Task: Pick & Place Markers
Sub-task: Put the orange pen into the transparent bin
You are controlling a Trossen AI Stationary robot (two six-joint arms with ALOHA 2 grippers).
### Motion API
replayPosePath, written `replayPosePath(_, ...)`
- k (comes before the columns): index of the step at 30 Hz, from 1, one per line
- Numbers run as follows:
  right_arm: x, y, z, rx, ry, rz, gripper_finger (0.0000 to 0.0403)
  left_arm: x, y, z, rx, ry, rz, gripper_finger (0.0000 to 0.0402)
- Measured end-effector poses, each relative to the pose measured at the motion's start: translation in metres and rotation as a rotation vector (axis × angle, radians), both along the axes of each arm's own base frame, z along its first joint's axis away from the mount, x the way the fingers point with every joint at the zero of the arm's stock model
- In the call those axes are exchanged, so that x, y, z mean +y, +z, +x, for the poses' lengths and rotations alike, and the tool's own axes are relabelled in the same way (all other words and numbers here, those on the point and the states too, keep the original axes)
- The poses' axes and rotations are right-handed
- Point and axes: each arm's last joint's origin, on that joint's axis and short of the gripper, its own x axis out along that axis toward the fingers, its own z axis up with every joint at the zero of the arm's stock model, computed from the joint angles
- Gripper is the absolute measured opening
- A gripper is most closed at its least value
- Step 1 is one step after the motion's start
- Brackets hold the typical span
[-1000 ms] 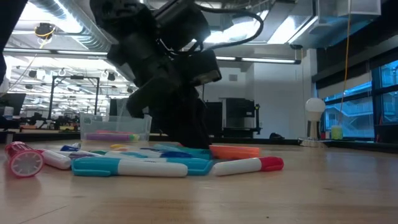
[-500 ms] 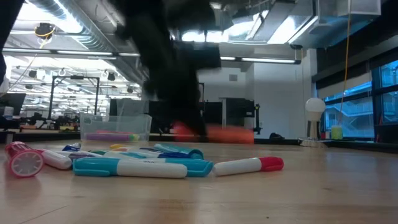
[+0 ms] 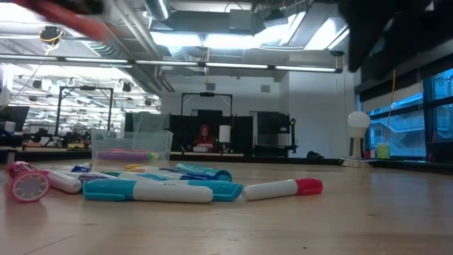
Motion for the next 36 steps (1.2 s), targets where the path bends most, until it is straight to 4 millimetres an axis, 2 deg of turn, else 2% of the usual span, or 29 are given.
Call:
replayPosePath(5, -0.019, 0.001, 0.012, 0.009, 0.050, -0.014, 0.0247, -0.041, -0.005, -0.029, 0.096, -0.050, -0.043, 0.0064)
replayPosePath(10, -0.023, 0.002, 0.027, -0.038, 0.190, 0.032, 0.0247, -0.069, -0.033, -0.048, 0.184, -0.085, -0.165, 0.0064)
replayPosePath(15, -0.024, 0.004, 0.032, -0.075, 0.218, 0.041, 0.0247, -0.079, -0.059, -0.058, 0.254, -0.055, -0.236, 0.0065)
replayPosePath(20, -0.023, 0.003, 0.032, -0.068, 0.225, 0.067, 0.0247, -0.077, -0.064, -0.056, 0.238, -0.049, -0.237, 0.0065)
replayPosePath(24, -0.023, 0.004, 0.028, -0.039, 0.233, 0.099, 0.0247, -0.067, -0.056, -0.052, 0.191, -0.066, -0.257, 0.0065)
replayPosePath(28, -0.021, 0.015, 0.020, -0.004, 0.215, 0.109, 0.0247, -0.047, -0.043, -0.048, 0.064, -0.038, -0.204, 0.0065)
replayPosePath(31, -0.018, 0.027, 0.016, 0.001, 0.199, 0.089, 0.0247, -0.021, -0.031, -0.048, -0.038, -0.012, -0.104, 0.0065)
replayPosePath(36, -0.016, 0.043, 0.019, -0.062, 0.199, 0.081, 0.0247, 0.042, -0.012, -0.055, -0.138, 0.039, 0.184, 0.0065)
